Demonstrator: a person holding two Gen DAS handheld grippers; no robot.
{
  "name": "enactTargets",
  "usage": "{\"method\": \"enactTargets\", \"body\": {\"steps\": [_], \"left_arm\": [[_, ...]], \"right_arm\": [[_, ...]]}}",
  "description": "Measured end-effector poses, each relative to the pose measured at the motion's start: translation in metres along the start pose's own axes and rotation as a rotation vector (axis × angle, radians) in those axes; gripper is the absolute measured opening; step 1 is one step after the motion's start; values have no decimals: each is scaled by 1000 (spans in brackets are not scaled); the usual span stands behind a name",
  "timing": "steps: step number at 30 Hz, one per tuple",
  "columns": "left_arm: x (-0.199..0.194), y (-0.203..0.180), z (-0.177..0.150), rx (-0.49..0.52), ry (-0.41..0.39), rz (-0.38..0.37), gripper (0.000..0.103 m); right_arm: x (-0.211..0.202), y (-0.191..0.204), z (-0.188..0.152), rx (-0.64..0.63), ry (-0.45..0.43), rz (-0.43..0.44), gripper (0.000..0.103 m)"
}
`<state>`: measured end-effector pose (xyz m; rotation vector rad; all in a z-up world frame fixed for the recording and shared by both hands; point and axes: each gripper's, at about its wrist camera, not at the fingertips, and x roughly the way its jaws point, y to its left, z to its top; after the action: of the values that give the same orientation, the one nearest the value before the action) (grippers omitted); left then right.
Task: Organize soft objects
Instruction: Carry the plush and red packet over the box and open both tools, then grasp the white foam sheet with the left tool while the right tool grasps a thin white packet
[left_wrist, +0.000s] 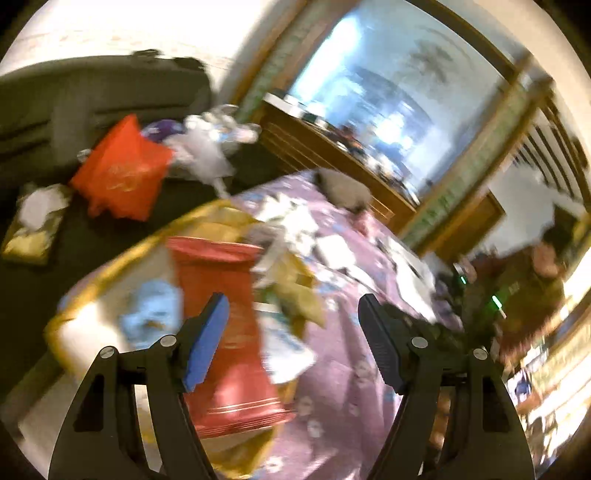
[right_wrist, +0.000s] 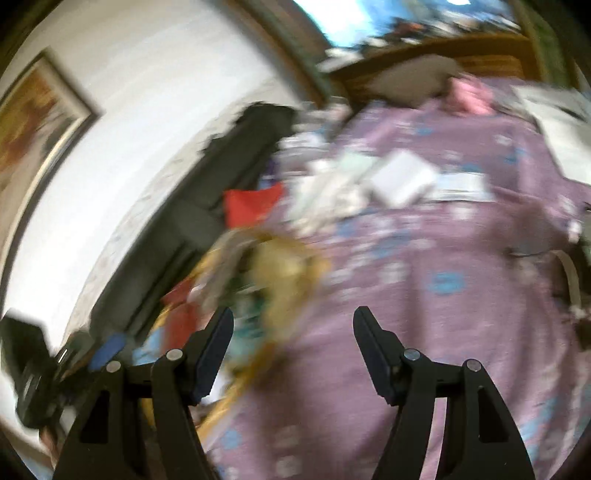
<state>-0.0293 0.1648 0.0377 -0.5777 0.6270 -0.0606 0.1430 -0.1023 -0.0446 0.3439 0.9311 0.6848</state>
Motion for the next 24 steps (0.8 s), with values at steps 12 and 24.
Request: {"method": "enactTargets", "body": {"steps": [12,24], "left_arm": [[54,-25,-3,48,145,-114,73],[58,-39,5,79,186,-115,73]], "right_arm": [[72,-111,108,237,39,-407,67],[80,-111,92,255,42,-484,7]]}}
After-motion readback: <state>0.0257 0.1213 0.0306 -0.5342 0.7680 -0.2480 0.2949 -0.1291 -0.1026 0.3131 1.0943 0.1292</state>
